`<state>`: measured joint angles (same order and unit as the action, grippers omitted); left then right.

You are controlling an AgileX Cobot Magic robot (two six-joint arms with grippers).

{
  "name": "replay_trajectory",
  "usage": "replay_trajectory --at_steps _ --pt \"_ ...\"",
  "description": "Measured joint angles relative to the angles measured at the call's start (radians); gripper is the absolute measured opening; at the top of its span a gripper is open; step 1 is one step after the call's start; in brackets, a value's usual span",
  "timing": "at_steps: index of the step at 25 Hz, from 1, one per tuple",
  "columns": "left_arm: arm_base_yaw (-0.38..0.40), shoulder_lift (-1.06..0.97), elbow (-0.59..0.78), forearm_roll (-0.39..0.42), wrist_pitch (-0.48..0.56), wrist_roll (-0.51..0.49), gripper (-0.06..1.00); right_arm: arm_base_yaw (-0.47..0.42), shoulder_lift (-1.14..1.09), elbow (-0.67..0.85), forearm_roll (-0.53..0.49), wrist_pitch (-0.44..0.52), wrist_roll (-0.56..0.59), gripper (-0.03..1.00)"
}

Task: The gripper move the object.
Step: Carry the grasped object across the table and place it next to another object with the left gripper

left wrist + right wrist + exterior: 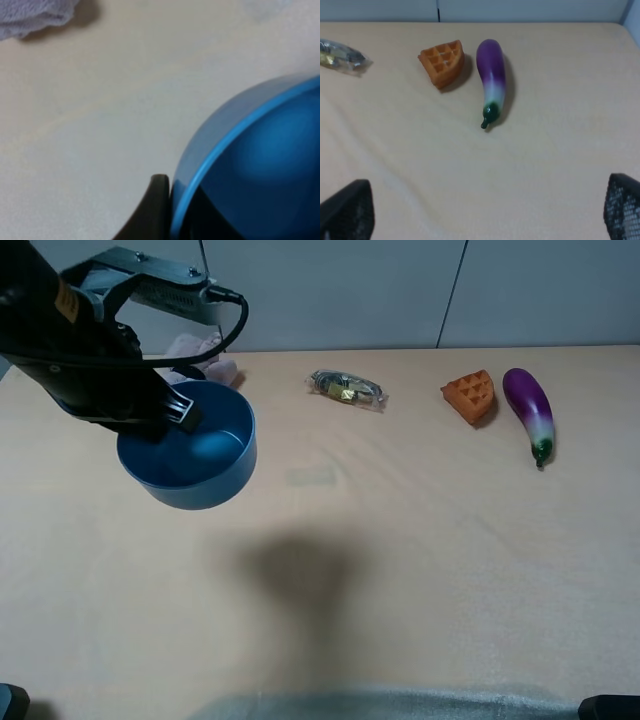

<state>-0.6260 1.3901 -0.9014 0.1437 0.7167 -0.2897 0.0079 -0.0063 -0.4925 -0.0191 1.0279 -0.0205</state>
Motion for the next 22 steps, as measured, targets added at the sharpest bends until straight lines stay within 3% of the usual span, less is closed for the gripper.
replay_trajectory --at_steps 12,22 --pt "0.134 0.001 0.089 -0.001 -0.126 0.0 0.01 0.0 0.0 0.0 0.0 -0.001 0.0 0.69" --pt "0.161 0.117 0.093 0.021 -0.211 -0.018 0.01 0.0 0.0 0.0 0.0 -0.001 0.0 0.69"
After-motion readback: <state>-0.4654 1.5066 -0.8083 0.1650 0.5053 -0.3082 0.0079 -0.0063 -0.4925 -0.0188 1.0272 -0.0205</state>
